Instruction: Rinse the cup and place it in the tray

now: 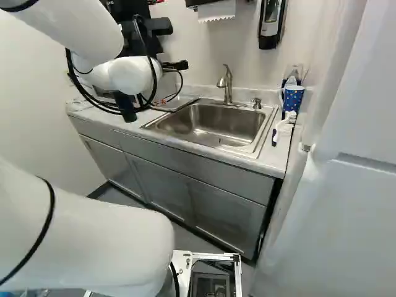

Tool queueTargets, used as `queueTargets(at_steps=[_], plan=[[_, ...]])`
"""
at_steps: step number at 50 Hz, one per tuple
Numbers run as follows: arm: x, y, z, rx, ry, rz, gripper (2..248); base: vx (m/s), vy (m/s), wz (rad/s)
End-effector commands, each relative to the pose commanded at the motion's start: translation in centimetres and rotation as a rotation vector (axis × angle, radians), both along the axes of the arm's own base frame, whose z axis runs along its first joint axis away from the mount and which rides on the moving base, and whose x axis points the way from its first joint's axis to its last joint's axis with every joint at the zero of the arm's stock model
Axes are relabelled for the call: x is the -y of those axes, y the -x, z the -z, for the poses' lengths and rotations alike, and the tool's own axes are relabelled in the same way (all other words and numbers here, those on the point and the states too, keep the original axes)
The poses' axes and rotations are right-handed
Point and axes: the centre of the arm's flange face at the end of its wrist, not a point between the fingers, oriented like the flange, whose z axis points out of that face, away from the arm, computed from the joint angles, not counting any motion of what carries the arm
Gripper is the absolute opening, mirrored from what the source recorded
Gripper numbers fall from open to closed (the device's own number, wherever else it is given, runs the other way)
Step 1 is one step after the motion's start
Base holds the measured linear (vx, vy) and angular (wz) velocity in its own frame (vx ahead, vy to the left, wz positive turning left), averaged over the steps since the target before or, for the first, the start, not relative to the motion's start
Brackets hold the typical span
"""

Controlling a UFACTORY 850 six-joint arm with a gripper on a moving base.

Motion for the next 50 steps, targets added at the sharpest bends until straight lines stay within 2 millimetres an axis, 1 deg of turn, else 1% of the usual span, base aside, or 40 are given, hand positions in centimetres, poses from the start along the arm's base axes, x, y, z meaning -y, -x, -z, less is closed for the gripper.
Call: queueTargets(at_steps=[19,50], plan=[[0.2,-0.1,0.0,-0.001,0.000,0.006,247,0.000,0.000,0.000],[4.2,-3.0,-0.3,-0.013,0.000,0.103,247,0.000,0.000,0.000]])
